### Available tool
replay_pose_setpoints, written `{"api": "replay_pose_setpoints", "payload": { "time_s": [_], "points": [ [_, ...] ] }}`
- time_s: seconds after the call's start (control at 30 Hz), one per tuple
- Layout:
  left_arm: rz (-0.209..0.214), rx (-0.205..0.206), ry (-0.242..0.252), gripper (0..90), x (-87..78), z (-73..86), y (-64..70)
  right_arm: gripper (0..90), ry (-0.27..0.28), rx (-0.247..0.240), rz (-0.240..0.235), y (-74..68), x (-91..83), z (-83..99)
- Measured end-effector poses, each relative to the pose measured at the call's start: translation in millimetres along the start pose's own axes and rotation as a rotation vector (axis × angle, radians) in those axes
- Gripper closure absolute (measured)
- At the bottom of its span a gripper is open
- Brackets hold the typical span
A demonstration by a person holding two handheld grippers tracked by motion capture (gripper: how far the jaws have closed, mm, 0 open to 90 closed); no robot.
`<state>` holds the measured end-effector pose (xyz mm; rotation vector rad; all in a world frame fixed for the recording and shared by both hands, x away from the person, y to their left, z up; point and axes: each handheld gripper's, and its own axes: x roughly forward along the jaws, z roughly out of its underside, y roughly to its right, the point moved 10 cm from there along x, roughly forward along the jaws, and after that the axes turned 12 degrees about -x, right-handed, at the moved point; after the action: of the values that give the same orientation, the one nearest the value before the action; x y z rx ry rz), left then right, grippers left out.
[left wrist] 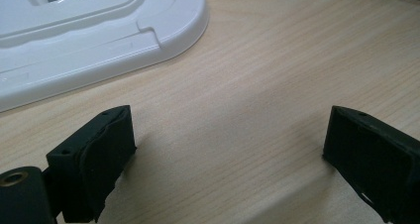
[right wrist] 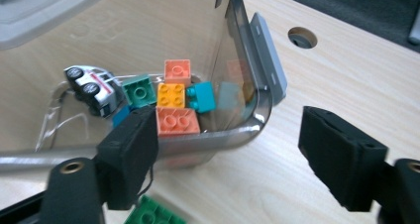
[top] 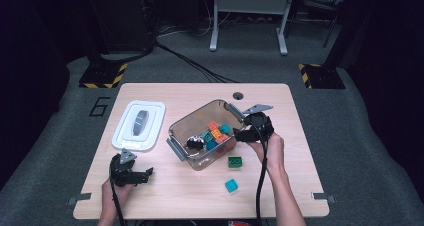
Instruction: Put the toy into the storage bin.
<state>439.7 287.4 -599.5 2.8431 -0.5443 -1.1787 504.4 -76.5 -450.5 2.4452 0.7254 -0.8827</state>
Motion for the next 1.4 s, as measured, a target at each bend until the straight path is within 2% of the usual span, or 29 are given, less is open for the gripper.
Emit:
{"api": "replay_pose_setpoints", "payload": {
  "time_s": [0.1,0.27,0.5,0.57,0.7,0.83,0.87,1.1,1.27,1.3,1.33,1.4],
  "points": [
    [-0.001,0.000,0.001,5.4,0.0,-0.1,0.0,17.6,0.008,0.001,-0.023,-2.5,-5.6,9.2],
    [-0.001,0.000,0.001,5.4,0.0,-0.1,0.1,14.3,0.009,0.022,-0.033,-6.7,-11.3,26.0],
    [-0.001,0.001,0.002,5.4,0.0,-0.1,0.1,7.7,-0.014,0.044,-0.056,-18.3,-9.9,53.4],
    [-0.002,0.001,0.002,5.4,0.0,-0.1,0.1,5.3,-0.021,0.060,-0.066,-24.1,-8.8,61.6],
    [-0.002,0.002,0.003,5.4,0.0,-0.2,0.2,0.0,-0.046,0.058,-0.096,-38.0,-3.9,78.9],
    [-0.001,0.001,0.001,5.4,-0.2,0.2,0.5,0.0,-0.054,0.063,-0.112,-50.7,1.3,92.8],
    [-0.002,0.003,0.003,5.4,-0.1,-0.1,0.2,0.0,-0.062,0.079,-0.125,-56.6,2.4,97.4],
    [-0.002,0.002,0.003,5.4,0.0,-0.2,0.2,0.0,-0.091,0.050,-0.152,-83.1,10.2,116.8],
    [-0.002,0.002,0.003,5.4,0.0,-0.2,0.2,0.0,-0.139,0.046,-0.182,-101.2,14.8,128.6],
    [-0.002,0.003,0.003,5.4,0.0,-0.2,0.2,0.0,-0.132,0.021,-0.176,-101.1,16.6,129.8],
    [-0.002,0.003,0.003,5.4,-0.1,-0.1,0.2,0.0,-0.135,0.032,-0.179,-104.2,17.1,131.2],
    [-0.002,0.003,0.003,5.4,-0.1,-0.1,0.2,0.0,-0.148,0.023,-0.177,-107.3,18.1,134.6]
  ]
}}
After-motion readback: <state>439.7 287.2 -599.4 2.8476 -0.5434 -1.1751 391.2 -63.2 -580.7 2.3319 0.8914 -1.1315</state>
